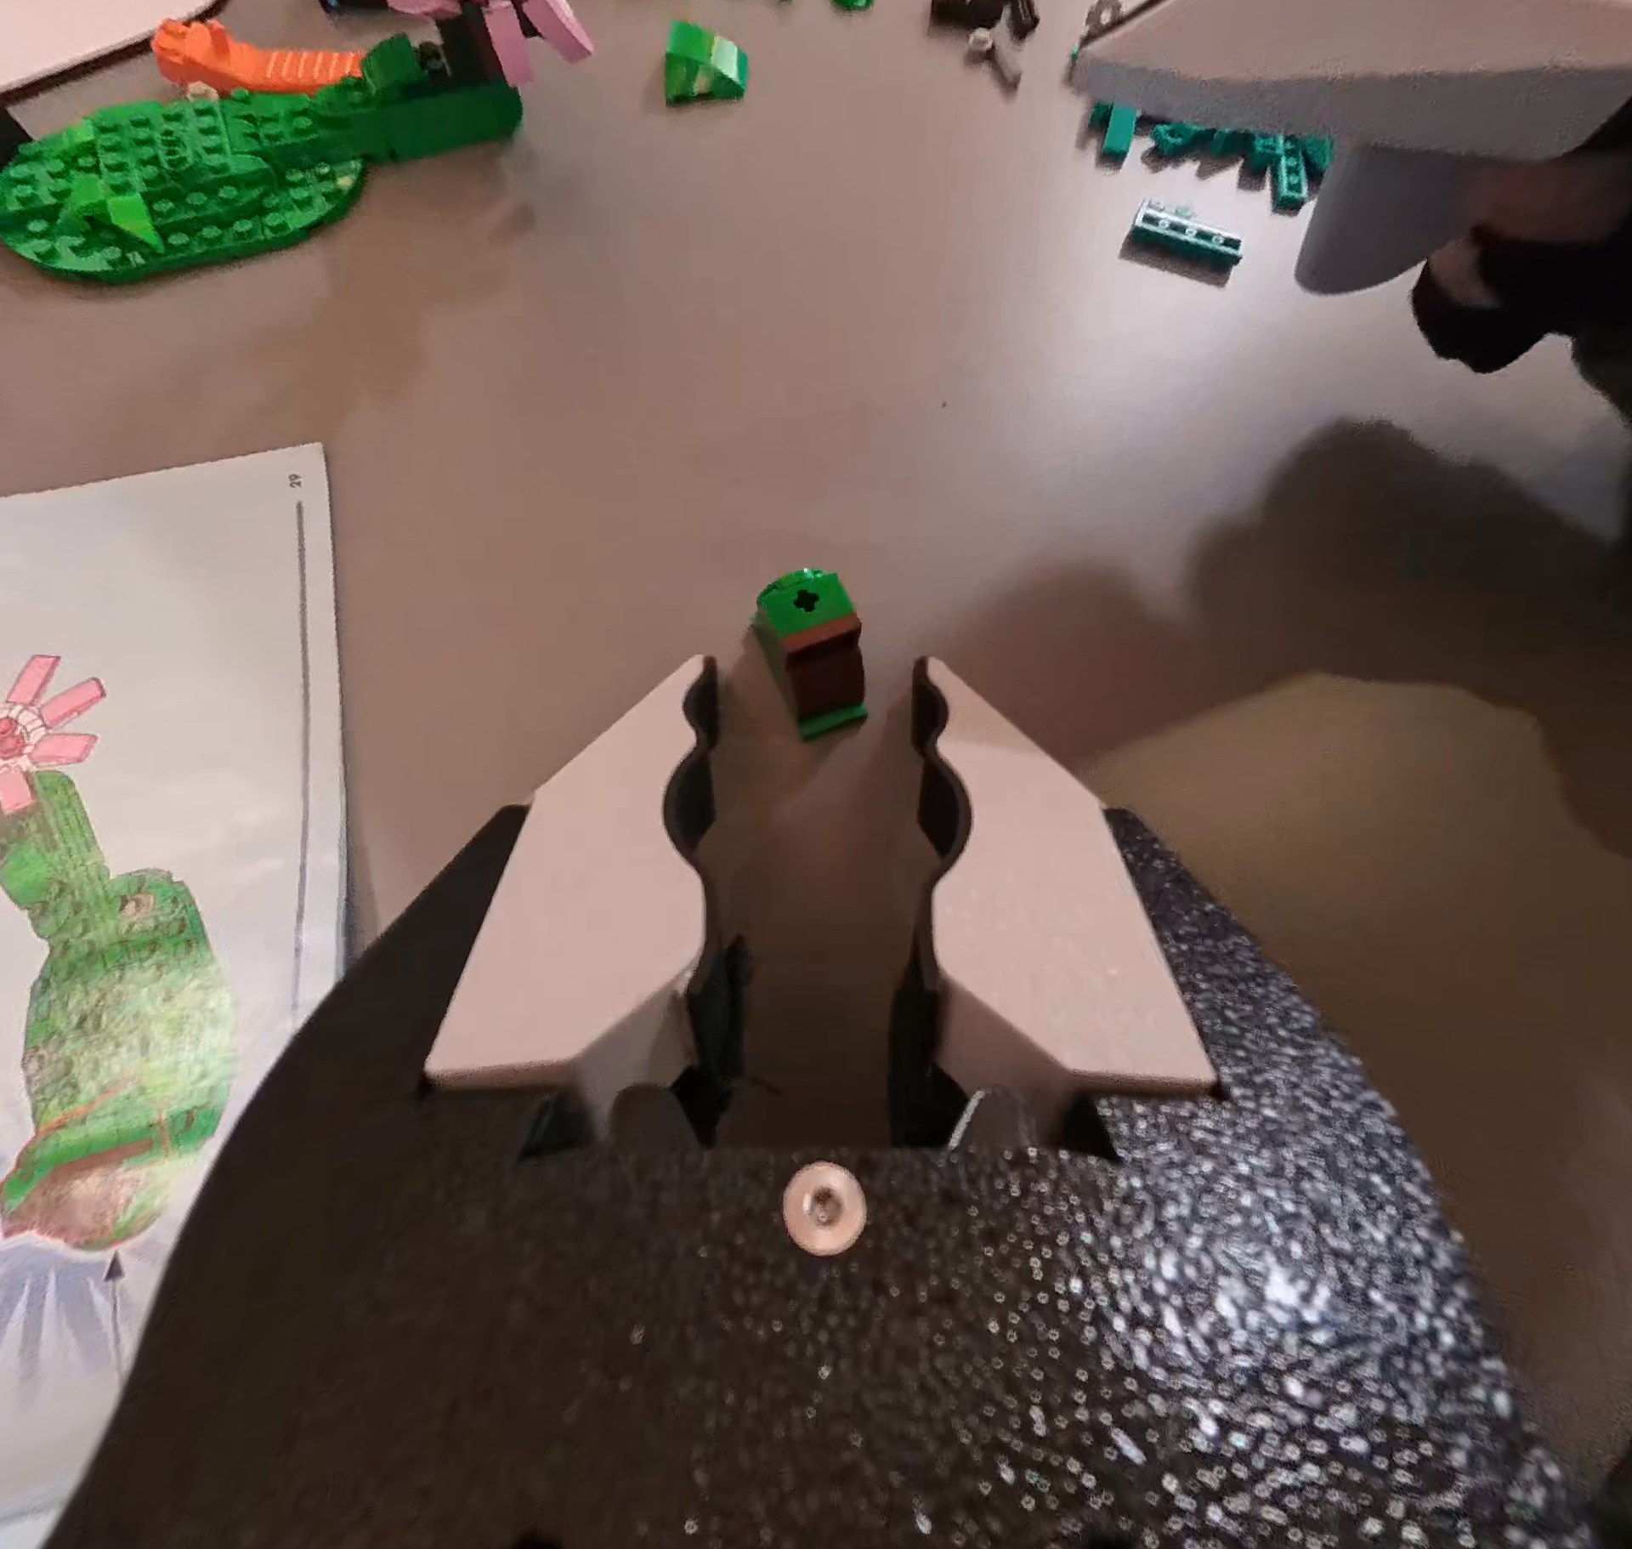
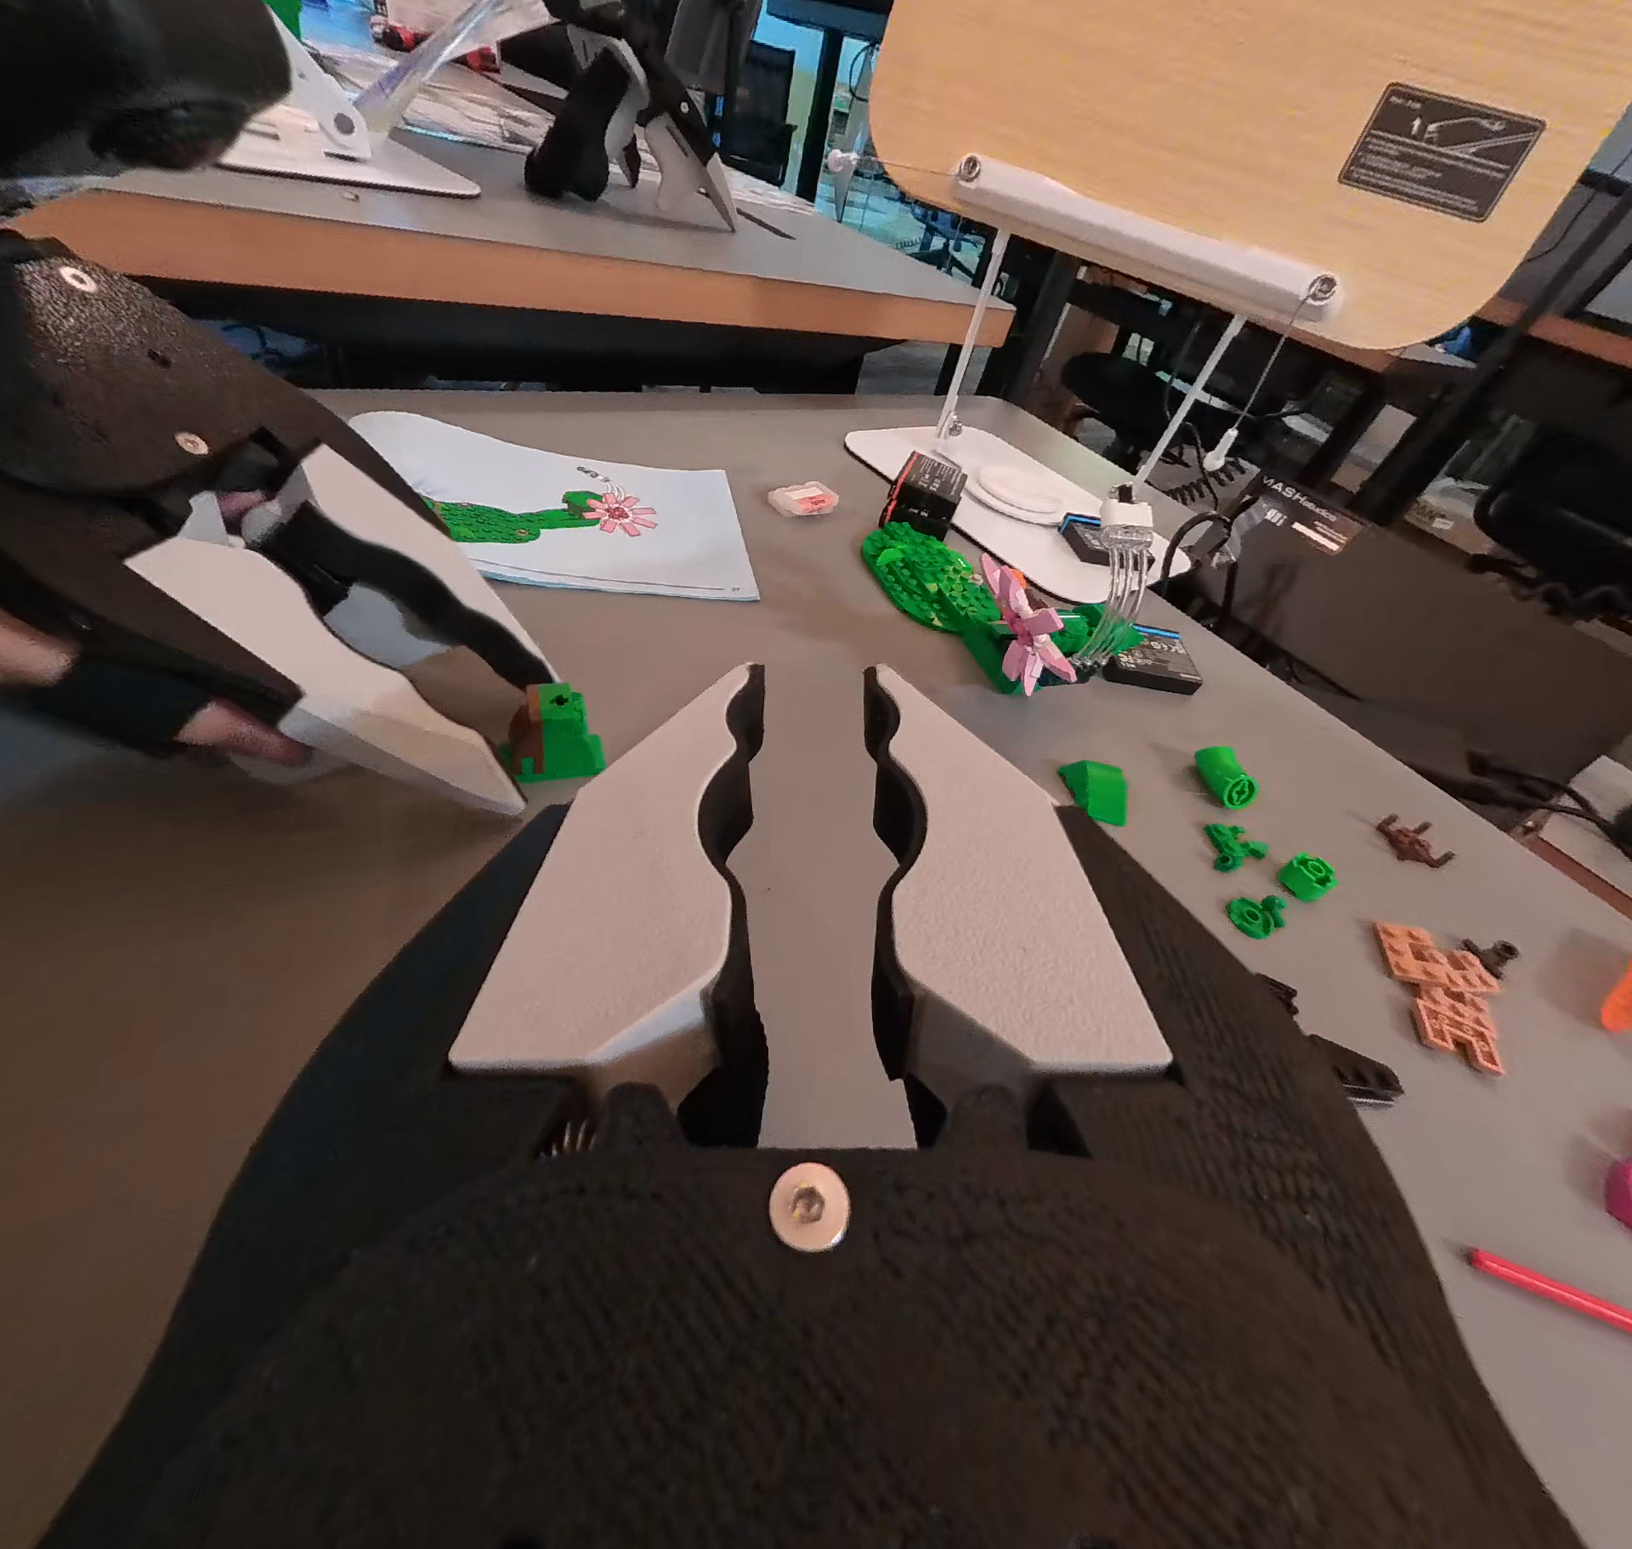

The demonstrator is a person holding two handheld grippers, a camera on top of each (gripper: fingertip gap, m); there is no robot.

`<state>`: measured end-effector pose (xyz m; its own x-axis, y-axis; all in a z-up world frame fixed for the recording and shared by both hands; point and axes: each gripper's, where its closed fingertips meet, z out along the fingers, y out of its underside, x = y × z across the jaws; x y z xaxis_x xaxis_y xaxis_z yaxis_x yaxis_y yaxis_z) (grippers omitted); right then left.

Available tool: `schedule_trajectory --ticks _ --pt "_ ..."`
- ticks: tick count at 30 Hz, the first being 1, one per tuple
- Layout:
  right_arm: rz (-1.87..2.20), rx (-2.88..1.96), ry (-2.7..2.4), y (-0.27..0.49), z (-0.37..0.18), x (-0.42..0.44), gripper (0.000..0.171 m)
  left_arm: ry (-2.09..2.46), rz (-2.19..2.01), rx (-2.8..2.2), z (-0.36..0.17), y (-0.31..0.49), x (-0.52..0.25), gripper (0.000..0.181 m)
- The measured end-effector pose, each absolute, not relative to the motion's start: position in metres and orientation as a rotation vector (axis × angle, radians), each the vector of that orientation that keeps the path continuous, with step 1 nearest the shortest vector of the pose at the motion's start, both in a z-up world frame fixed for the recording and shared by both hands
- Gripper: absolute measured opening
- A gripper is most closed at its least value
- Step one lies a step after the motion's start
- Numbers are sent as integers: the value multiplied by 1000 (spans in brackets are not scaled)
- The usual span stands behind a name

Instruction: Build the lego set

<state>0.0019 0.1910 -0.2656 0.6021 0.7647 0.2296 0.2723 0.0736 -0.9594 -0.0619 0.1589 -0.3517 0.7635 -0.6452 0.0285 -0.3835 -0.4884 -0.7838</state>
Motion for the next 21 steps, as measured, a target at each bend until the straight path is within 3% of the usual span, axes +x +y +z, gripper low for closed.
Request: schedule_trajectory --ticks 1,4,8,14,21 --pt "466 -1499 -914 191 -265 2 21 770 -399 -2136 -351 159 -63 35" --pt "495 -1507 -897 191 -265 4 21 749 -424 -2107 -345 158 -65 15" --pt "513 -1520 -885 192 -266 5 21 655 -580 -2036 -327 154 -69 14" --pt "509 -1514 -890 192 -266 4 20 185 -1462 -1753 -262 141 -77 14" --pt "534 -1558 -904 196 -275 -1 24 123 -1524 -1672 -246 139 -98 13"
